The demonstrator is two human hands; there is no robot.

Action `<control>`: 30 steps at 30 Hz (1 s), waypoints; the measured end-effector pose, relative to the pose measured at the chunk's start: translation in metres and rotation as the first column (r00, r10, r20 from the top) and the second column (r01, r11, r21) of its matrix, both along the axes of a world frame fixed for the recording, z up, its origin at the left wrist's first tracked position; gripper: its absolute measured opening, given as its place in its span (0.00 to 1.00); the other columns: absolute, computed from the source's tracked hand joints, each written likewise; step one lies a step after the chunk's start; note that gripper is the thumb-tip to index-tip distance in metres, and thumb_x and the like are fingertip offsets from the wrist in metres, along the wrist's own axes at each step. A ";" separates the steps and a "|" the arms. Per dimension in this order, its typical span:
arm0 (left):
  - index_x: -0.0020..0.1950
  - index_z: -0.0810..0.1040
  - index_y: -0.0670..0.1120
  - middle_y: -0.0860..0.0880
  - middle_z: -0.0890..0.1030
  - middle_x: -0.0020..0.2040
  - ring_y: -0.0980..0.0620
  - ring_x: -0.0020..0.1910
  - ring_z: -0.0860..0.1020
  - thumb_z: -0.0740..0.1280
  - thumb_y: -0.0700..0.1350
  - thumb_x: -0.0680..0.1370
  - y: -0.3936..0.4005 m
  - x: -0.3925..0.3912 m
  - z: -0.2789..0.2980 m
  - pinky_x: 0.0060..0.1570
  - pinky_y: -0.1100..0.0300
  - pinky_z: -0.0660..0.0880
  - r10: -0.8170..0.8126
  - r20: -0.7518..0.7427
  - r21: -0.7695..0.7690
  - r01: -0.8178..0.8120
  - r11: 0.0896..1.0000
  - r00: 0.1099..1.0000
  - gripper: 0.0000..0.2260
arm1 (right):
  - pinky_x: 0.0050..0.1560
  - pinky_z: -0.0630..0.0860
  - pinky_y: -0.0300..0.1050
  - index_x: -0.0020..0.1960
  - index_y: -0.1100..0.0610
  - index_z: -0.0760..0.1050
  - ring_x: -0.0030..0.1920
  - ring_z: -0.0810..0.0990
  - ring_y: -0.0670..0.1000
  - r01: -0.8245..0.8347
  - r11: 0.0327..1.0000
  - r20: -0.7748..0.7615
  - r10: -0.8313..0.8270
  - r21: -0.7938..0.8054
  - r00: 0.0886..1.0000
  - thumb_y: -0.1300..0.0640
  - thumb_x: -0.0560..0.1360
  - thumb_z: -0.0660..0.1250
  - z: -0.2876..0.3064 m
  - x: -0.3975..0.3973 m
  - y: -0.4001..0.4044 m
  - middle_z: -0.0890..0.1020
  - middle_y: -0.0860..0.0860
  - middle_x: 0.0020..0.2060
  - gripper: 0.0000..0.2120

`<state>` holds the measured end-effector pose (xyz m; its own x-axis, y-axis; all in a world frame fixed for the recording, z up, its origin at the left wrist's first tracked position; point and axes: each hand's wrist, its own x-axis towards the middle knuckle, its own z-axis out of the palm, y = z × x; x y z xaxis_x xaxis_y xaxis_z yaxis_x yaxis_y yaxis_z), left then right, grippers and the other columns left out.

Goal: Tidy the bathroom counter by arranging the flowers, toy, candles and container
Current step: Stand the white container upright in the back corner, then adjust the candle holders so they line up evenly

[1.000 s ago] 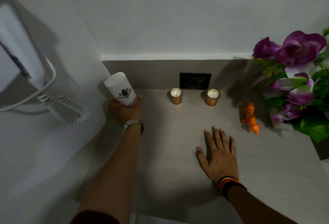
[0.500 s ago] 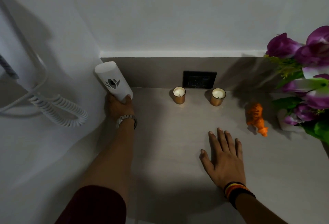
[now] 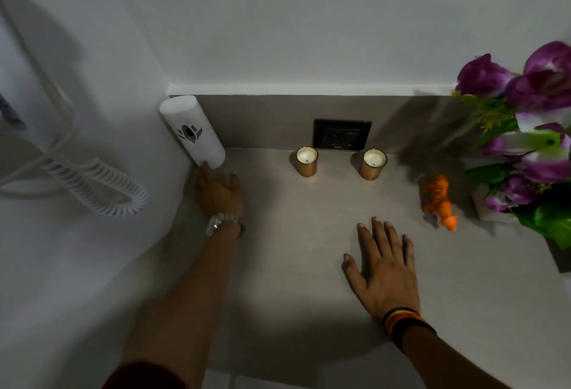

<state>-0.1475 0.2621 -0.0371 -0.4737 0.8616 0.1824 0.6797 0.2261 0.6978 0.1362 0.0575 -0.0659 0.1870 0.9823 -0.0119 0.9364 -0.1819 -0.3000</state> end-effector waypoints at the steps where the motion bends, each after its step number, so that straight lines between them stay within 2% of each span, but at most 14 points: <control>1: 0.74 0.72 0.38 0.34 0.76 0.70 0.33 0.68 0.75 0.66 0.52 0.77 -0.021 0.012 -0.008 0.67 0.42 0.71 -0.086 -0.035 0.009 0.086 0.996 0.996 0.29 | 0.81 0.46 0.63 0.82 0.48 0.56 0.83 0.50 0.56 -0.002 1.000 0.002 0.002 -0.003 1.000 0.32 0.80 0.48 0.001 -0.001 0.000 0.56 0.53 0.83 0.36; 3: 0.74 0.74 0.42 0.37 0.74 0.74 0.35 0.72 0.72 0.63 0.55 0.78 -0.067 0.036 -0.019 0.71 0.42 0.69 -0.271 -0.161 -0.002 0.274 0.962 0.949 0.27 | 0.81 0.46 0.63 0.83 0.48 0.56 0.83 0.50 0.56 -0.005 1.000 0.005 0.005 -0.008 1.000 0.32 0.80 0.48 0.001 -0.001 0.001 0.56 0.53 0.83 0.36; 5: 0.78 0.69 0.46 0.41 0.67 0.79 0.38 0.79 0.63 0.61 0.57 0.80 -0.111 0.057 -0.025 0.76 0.42 0.62 -0.414 -0.227 -0.083 0.406 0.910 0.882 0.28 | 0.81 0.46 0.63 0.82 0.48 0.56 0.83 0.50 0.57 -0.005 1.000 0.004 0.005 -0.006 1.000 0.32 0.80 0.48 0.002 0.000 0.000 0.56 0.53 0.83 0.35; 8: 0.83 0.55 0.52 0.47 0.53 0.84 0.44 0.83 0.48 0.57 0.61 0.83 -0.162 0.077 -0.025 0.80 0.45 0.49 -0.540 -0.272 -0.203 0.501 0.841 0.797 0.31 | 0.81 0.46 0.63 0.83 0.48 0.56 0.83 0.49 0.57 -0.007 1.000 0.008 0.007 -0.008 1.000 0.32 0.80 0.49 0.003 -0.001 -0.001 0.56 0.53 0.83 0.35; 11: 0.84 0.48 0.53 0.48 0.45 0.85 0.46 0.83 0.41 0.51 0.64 0.83 -0.188 0.083 -0.034 0.81 0.43 0.45 -0.615 -0.328 -0.301 0.538 0.787 0.717 0.32 | 0.81 0.46 0.64 0.82 0.49 0.56 0.83 0.49 0.57 -0.010 1.000 0.010 0.010 0.008 1.000 0.33 0.80 0.49 0.003 0.000 -0.001 0.56 0.54 0.83 0.35; 16: 0.84 0.51 0.53 0.47 0.47 0.85 0.44 0.83 0.42 0.50 0.65 0.82 -0.191 0.082 -0.043 0.80 0.42 0.42 -0.614 -0.376 -0.357 0.503 0.787 0.694 0.33 | 0.81 0.46 0.64 0.82 0.49 0.57 0.83 0.50 0.57 -0.007 1.000 0.018 0.007 0.023 1.000 0.33 0.80 0.49 0.000 0.000 -0.002 0.57 0.54 0.83 0.36; 24: 0.84 0.51 0.54 0.46 0.50 0.85 0.43 0.83 0.46 0.49 0.65 0.82 -0.190 0.085 -0.042 0.80 0.40 0.45 -0.616 -0.376 -0.383 0.489 0.784 0.692 0.32 | 0.81 0.46 0.62 0.81 0.51 0.60 0.83 0.52 0.57 -0.008 0.998 -0.032 0.010 0.059 0.999 0.33 0.80 0.51 0.004 0.000 -0.005 0.59 0.55 0.82 0.35; 27: 0.84 0.54 0.52 0.43 0.54 0.84 0.40 0.83 0.49 0.49 0.65 0.81 -0.186 0.088 -0.041 0.80 0.38 0.46 -0.613 -0.363 -0.374 0.493 0.786 0.702 0.33 | 0.80 0.53 0.60 0.79 0.54 0.65 0.80 0.60 0.58 0.100 0.985 -0.219 -0.069 0.138 0.973 0.37 0.80 0.59 0.011 0.004 0.002 0.65 0.56 0.79 0.32; 30: 0.84 0.53 0.50 0.44 0.53 0.84 0.42 0.83 0.48 0.48 0.64 0.80 -0.183 0.090 -0.041 0.80 0.42 0.44 -0.606 -0.323 -0.351 0.503 0.790 0.727 0.34 | 0.75 0.66 0.59 0.76 0.57 0.68 0.74 0.70 0.60 0.328 0.934 -0.489 -0.222 0.142 0.843 0.44 0.80 0.67 0.025 0.017 0.033 0.72 0.58 0.74 0.29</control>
<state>-0.0576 0.0793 -0.0779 0.1741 0.9847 0.0110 0.9343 -0.1688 0.3139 0.1528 0.0901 -0.0408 0.4753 0.8790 0.0381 0.6024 -0.2935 -0.7423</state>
